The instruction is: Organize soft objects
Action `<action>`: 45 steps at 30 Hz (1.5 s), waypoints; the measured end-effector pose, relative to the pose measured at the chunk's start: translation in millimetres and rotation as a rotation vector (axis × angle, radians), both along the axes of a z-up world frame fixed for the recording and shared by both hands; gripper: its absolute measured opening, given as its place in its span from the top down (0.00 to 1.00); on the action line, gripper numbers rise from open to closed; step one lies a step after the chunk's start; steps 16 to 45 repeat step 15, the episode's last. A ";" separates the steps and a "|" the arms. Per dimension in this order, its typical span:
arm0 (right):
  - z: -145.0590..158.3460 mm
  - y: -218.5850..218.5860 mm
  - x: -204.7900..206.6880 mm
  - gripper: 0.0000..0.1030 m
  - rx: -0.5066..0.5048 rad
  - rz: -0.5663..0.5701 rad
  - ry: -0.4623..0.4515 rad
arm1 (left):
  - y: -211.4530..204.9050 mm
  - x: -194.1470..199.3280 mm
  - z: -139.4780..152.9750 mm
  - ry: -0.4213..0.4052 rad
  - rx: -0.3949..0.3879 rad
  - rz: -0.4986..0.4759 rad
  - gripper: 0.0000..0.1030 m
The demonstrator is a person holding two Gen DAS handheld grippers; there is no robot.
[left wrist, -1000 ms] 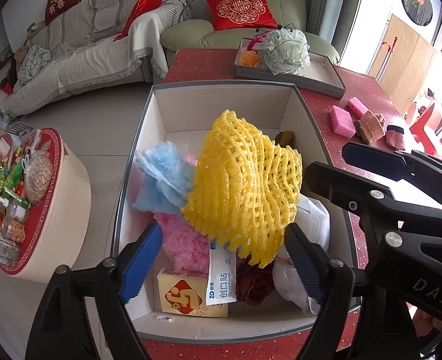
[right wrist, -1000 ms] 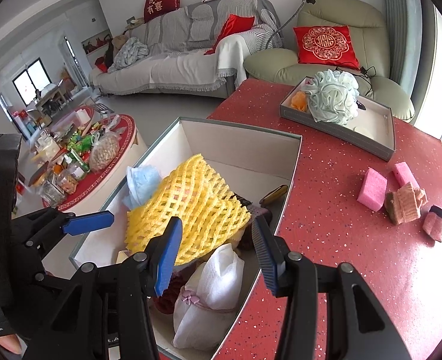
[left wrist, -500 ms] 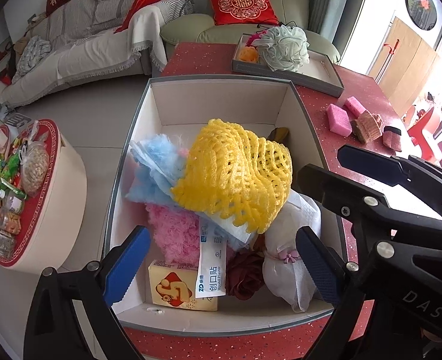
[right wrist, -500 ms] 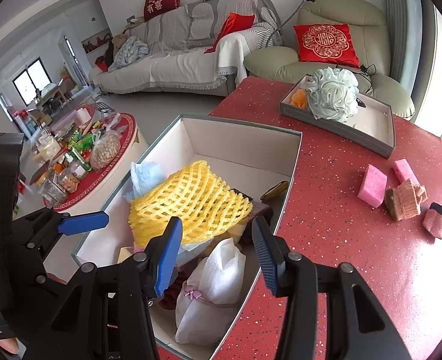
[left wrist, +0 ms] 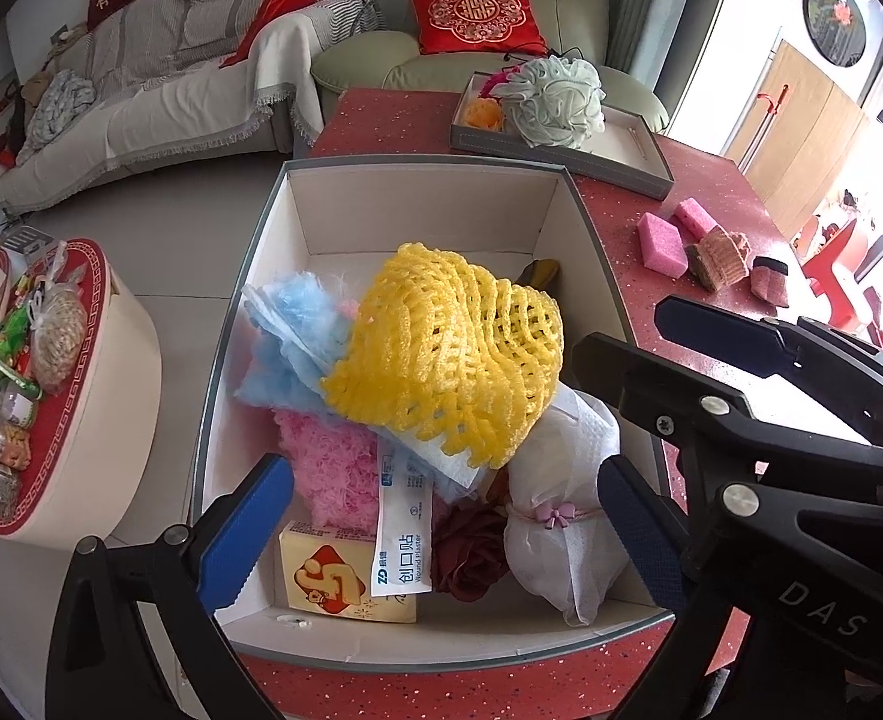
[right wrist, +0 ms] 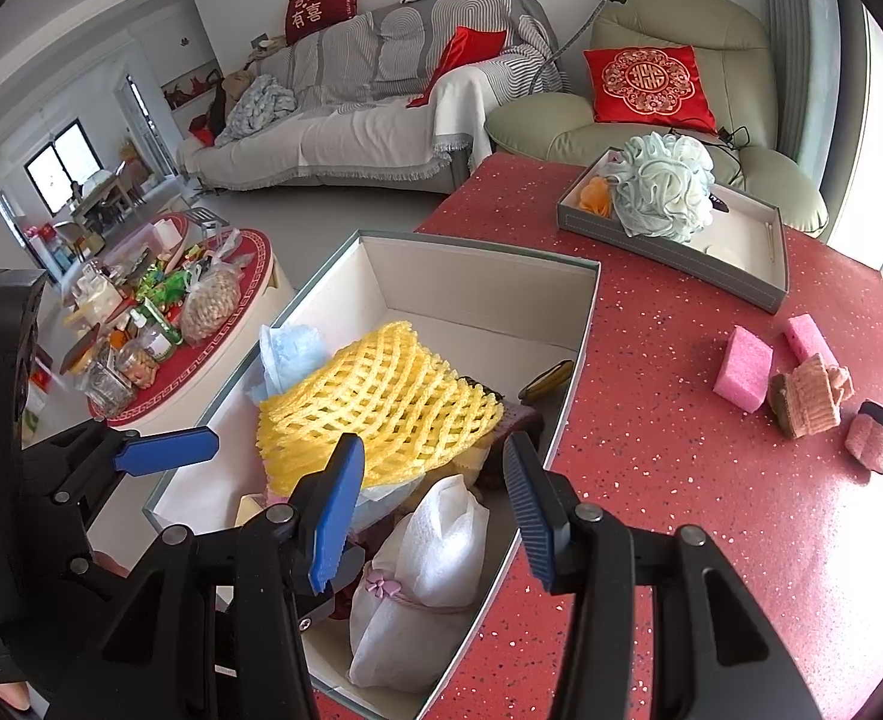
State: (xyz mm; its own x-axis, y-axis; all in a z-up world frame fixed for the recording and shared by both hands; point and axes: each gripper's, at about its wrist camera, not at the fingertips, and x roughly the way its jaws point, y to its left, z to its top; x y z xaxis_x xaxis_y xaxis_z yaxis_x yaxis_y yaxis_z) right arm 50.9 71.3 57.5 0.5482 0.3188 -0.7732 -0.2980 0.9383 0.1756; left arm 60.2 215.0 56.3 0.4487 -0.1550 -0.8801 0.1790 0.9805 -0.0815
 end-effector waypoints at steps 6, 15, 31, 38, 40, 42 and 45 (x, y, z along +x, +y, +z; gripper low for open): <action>1.4 0.3 -0.5 0.49 0.002 -0.004 -0.006 | -0.8 -3.2 4.3 -0.019 -0.049 -0.018 0.01; 9.1 -3.9 -2.2 0.49 0.014 -0.011 -0.021 | 6.2 -10.4 8.2 -0.055 -0.145 0.007 0.01; 9.1 -3.9 -2.2 0.49 0.014 -0.011 -0.021 | 6.2 -10.4 8.2 -0.055 -0.145 0.007 0.01; 9.1 -3.9 -2.2 0.49 0.014 -0.011 -0.021 | 6.2 -10.4 8.2 -0.055 -0.145 0.007 0.01; 9.1 -3.9 -2.2 0.49 0.014 -0.011 -0.021 | 6.2 -10.4 8.2 -0.055 -0.145 0.007 0.01; 9.1 -3.9 -2.2 0.49 0.014 -0.011 -0.021 | 6.2 -10.4 8.2 -0.055 -0.145 0.007 0.01; 9.1 -3.9 -2.2 0.49 0.014 -0.011 -0.021 | 6.2 -10.4 8.2 -0.055 -0.145 0.007 0.01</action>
